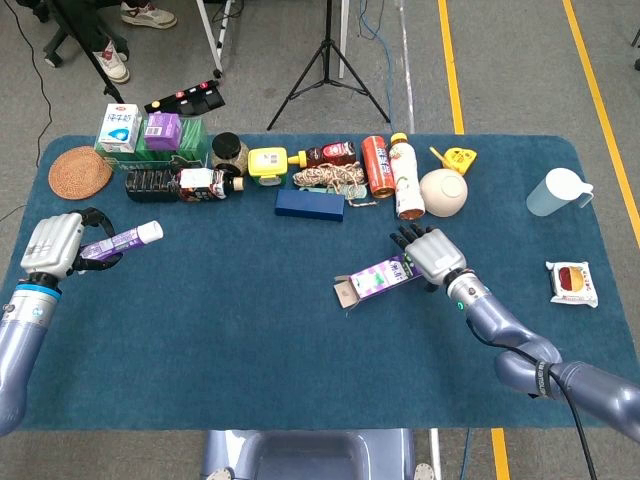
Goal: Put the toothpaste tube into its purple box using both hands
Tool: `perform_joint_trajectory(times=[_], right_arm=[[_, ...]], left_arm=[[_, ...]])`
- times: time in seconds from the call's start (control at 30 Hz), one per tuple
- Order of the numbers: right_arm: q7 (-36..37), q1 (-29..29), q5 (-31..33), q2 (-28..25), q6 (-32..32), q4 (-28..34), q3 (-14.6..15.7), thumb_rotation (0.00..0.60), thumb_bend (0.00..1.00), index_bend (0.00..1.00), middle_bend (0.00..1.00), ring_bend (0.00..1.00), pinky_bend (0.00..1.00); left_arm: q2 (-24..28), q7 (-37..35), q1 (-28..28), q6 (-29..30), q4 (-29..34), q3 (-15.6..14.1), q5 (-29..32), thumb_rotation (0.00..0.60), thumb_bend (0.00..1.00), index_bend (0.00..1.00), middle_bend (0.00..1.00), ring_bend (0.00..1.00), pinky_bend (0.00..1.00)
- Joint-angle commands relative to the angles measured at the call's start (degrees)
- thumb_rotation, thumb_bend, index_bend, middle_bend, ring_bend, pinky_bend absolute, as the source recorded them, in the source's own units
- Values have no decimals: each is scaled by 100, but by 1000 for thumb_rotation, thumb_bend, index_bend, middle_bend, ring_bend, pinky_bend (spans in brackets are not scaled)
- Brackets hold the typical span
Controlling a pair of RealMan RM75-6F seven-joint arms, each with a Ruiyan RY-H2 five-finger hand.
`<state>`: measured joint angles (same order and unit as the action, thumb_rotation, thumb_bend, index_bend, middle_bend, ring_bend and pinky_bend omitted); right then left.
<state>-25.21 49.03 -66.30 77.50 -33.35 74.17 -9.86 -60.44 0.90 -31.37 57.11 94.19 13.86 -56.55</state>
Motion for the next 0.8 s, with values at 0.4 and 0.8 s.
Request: perform_joint_trajectory(times=[0.4,0.8], right_arm=[[198,193,-288,555,-280,-555,323,600,1,214,204,191,282],[1184,6,-1037,892,-998,-1031,430,600,186,441,468,474,566]], left_arm=[[-108,-36,-45,-102,-173,-11,33,600,265,566,398,334,615],[-115,-152,-12,-143,-274,-54,-97,600,265,566,398,334,615]])
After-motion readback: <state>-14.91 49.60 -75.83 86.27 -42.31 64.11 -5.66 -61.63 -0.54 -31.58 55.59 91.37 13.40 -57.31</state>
